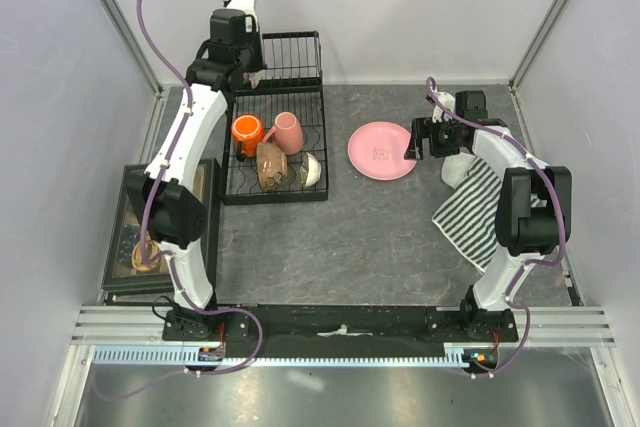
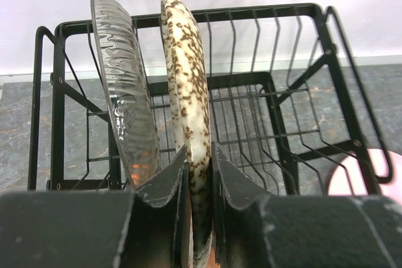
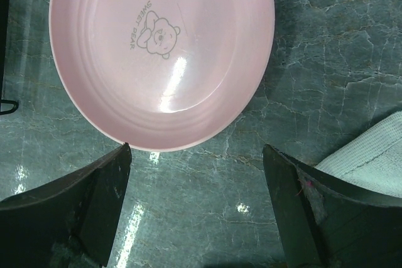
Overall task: Unload the mixed dishes from the dish rack
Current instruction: Pick up the plate from the dish rack.
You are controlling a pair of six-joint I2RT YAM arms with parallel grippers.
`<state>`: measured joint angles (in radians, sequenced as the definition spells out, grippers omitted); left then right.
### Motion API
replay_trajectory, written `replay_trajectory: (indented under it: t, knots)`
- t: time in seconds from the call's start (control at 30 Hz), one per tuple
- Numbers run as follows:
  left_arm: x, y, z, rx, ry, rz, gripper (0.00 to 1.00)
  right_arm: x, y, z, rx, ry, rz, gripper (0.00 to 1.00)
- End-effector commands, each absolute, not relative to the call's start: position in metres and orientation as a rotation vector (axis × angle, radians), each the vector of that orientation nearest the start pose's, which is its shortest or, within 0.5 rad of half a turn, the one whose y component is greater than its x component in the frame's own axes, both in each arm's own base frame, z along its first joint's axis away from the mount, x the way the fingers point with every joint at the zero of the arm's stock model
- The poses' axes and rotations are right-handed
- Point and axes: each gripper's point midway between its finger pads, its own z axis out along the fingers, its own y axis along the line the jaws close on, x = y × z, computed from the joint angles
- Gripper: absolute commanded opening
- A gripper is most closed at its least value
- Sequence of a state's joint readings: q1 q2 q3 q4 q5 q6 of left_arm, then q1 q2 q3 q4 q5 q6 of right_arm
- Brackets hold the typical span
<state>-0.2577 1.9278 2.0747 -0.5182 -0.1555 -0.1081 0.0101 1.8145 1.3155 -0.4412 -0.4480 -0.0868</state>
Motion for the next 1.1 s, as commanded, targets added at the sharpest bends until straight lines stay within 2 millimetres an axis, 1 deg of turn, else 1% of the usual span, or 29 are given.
replay_trajectory:
  t: [0.0, 0.33, 0.47, 0.5, 0.53, 0.57, 0.63, 0.67, 0.7, 0.73, 0.77, 0.8, 0.83, 0.87, 0.9, 0.93, 0.97, 1.0, 1.03, 1.07]
  knots:
    - [0.526, -0.115, 0.431, -0.003, 1.706, -0.163, 0.02, 0.434, 0.081, 0.105, -0.332, 2.381, 0.540, 0.93]
    - [0.515, -0.127, 0.449, 0.064, 1.669, -0.220, 0.01, 0.433, 0.082, 0.105, -0.333, 2.381, 0.547, 0.93]
    - [0.507, -0.140, 0.455, 0.126, 1.655, -0.257, 0.02, 0.433, 0.081, 0.107, -0.332, 2.376, 0.543, 0.93]
    - [0.502, -0.144, 0.462, 0.153, 1.641, -0.270, 0.02, 0.434, 0.081, 0.110, -0.333, 2.369, 0.541, 0.93]
    - [0.499, -0.146, 0.462, 0.169, 1.639, -0.265, 0.02, 0.434, 0.082, 0.112, -0.329, 2.365, 0.542, 0.93]
    - [0.495, -0.155, 0.463, 0.221, 1.631, -0.249, 0.02, 0.435, 0.082, 0.115, -0.329, 2.360, 0.543, 0.93]
    - [0.484, -0.164, 0.467, 0.294, 1.610, -0.223, 0.01, 0.438, 0.082, 0.126, -0.330, 2.338, 0.538, 0.93]
    - [0.477, -0.178, 0.469, 0.377, 1.584, -0.199, 0.01, 0.439, 0.082, 0.130, -0.327, 2.334, 0.536, 0.93]
    - [0.473, -0.183, 0.472, 0.407, 1.561, -0.173, 0.01, 0.442, 0.081, 0.139, -0.324, 2.323, 0.522, 0.93]
    - [0.466, -0.188, 0.469, 0.442, 1.552, -0.147, 0.02, 0.443, 0.080, 0.144, -0.320, 2.319, 0.514, 0.93]
    - [0.456, -0.205, 0.469, 0.532, 1.520, -0.108, 0.01, 0.445, 0.079, 0.149, -0.314, 2.317, 0.510, 0.93]
    - [0.453, -0.208, 0.468, 0.547, 1.510, -0.061, 0.01, 0.447, 0.079, 0.159, -0.311, 2.314, 0.506, 0.93]
    - [0.450, -0.215, 0.459, 0.584, 1.502, -0.029, 0.02, 0.448, 0.078, 0.164, -0.308, 2.312, 0.503, 0.93]
    - [0.437, -0.230, 0.464, 0.649, 1.461, 0.002, 0.02, 0.449, 0.078, 0.170, -0.308, 2.308, 0.505, 0.93]
    - [0.433, -0.232, 0.463, 0.658, 1.451, 0.037, 0.02, 0.451, 0.078, 0.183, -0.299, 2.296, 0.512, 0.93]
    - [0.431, -0.239, 0.455, 0.684, 1.441, 0.058, 0.01, 0.452, 0.078, 0.189, -0.291, 2.290, 0.516, 0.93]
    - [0.421, -0.248, 0.457, 0.721, 1.413, 0.097, 0.01, 0.455, 0.078, 0.202, -0.275, 2.269, 0.513, 0.93]
    - [0.418, -0.253, 0.454, 0.737, 1.404, 0.118, 0.02, 0.456, 0.067, 0.207, -0.211, 2.277, 0.509, 0.93]
    - [0.416, -0.258, 0.444, 0.765, 1.407, 0.138, 0.02, 0.458, 0.059, 0.213, -0.189, 2.265, 0.503, 0.93]
    - [0.410, -0.266, 0.448, 0.781, 1.370, 0.156, 0.01, 0.460, 0.056, 0.221, -0.141, 2.255, 0.516, 0.93]
